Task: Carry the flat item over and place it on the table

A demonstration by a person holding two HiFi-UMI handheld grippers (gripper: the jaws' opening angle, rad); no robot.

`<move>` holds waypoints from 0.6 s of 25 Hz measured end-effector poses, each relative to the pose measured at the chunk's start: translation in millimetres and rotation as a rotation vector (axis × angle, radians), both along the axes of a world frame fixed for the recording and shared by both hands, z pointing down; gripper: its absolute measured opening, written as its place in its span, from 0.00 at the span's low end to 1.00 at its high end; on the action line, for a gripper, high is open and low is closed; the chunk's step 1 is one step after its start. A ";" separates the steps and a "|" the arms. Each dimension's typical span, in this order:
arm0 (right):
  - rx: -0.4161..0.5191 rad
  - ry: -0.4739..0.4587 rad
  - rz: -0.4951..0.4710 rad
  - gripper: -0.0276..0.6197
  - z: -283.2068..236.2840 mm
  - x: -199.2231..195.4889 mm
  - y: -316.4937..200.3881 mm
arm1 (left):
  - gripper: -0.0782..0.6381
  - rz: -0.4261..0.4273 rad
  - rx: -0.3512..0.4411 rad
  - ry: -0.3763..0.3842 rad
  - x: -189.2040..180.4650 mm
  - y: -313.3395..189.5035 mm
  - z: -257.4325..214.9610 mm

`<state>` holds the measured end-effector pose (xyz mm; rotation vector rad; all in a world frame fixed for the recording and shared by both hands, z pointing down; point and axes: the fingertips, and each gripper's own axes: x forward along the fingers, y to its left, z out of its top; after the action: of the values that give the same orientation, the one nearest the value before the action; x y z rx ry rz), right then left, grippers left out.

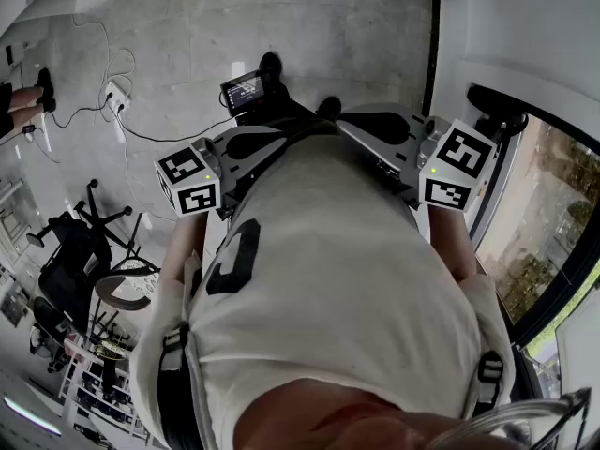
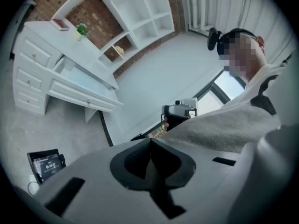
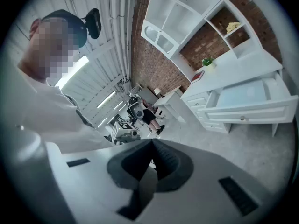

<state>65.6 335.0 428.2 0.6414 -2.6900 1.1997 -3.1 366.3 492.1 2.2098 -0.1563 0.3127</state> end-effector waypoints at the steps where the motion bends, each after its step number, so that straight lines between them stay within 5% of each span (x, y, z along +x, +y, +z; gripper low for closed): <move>1: -0.010 -0.010 0.005 0.06 0.1 7.6 7.2 | 0.14 0.004 0.021 -0.015 7.2 6.6 -0.3; 7: -0.016 -0.038 0.014 0.06 1.5 38.5 43.1 | 0.14 -0.009 0.086 -0.044 43.3 29.0 -13.1; 15: -0.046 -0.111 0.001 0.06 -1.9 25.3 44.5 | 0.14 0.016 0.114 -0.081 38.4 43.8 -12.5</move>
<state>90.9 379.6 426.4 0.5872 -2.7419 1.3319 35.4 410.1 479.7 2.3133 -0.2055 0.4121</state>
